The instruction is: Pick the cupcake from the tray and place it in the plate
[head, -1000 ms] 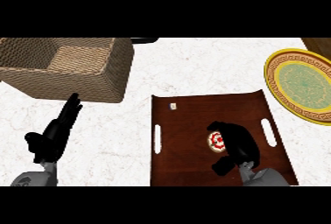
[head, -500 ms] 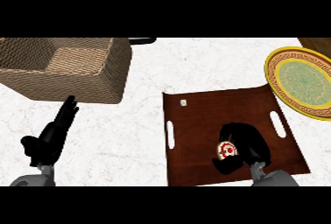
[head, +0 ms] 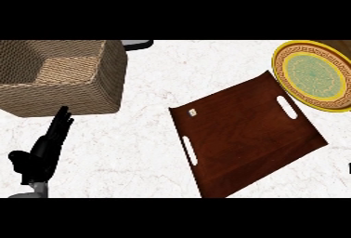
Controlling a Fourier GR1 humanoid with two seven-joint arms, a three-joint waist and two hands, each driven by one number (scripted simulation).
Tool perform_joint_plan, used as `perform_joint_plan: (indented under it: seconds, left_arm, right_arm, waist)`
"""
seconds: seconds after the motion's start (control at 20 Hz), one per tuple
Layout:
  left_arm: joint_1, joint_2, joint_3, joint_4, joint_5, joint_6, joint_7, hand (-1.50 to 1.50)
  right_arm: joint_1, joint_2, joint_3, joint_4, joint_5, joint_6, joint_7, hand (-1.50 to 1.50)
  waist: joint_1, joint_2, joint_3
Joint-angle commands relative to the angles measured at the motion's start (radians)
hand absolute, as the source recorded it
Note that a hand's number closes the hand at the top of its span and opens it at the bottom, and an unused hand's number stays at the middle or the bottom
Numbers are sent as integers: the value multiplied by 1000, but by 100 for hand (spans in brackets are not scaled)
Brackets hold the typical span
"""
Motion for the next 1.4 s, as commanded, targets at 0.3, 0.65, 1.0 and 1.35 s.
perform_joint_plan:
  seconds: [0.3, 0.65, 1.0, 1.35]
  left_arm:
    - [-34, -24, -36, -16, -35, -6, 19, 0]
    - [-81, -24, -24, -11, -40, -7, 57, 0]
    - [-52, -23, -7, -67, -21, -46, 104, 0]
    - [-38, -35, -3, 3, -53, -63, 12, 0]
  right_arm:
    - [206, -131, -393, 11, -213, -31, -333, 150]
    - [220, -93, -508, -149, -227, -81, -351, 150]
    - [67, -142, -501, -170, -203, 3, -272, 150]
    - [-179, -222, -370, -23, -155, 68, -183, 150]
  waist:
    - [66, 6, -4]
    - [70, 7, -5]
    - [84, 8, -4]
    - [96, 11, -4]
